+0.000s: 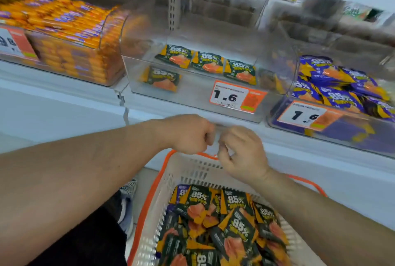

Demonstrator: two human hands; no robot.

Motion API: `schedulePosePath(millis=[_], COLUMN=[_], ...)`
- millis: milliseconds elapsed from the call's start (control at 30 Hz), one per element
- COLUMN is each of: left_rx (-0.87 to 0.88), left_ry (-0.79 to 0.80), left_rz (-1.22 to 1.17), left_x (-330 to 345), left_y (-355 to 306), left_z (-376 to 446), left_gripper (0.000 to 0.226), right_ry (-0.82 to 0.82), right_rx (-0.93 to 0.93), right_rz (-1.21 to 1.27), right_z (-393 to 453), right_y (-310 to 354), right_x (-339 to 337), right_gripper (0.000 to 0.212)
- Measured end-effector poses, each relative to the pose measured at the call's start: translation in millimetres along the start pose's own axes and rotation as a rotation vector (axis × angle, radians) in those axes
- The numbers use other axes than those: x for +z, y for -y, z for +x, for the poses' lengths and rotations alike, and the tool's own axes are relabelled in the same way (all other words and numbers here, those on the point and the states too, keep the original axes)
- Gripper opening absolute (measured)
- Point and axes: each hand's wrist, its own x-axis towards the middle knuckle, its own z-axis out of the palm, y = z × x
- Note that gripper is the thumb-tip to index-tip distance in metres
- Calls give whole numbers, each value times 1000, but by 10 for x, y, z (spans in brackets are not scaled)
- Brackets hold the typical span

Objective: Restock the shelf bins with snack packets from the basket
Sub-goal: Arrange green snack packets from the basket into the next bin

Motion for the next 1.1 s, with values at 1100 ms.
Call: schedulePosePath(millis=[1100], left_rx=[-181], left_ry=[276], left_rz=[-49], left_x=[-88], left_y=[351], left_z=[54], left_gripper=[41], right_ry=[709], right_rx=[886], right_rz=[323], right_z=[-170], right_y=[173], right_x=[26], right_gripper=[22])
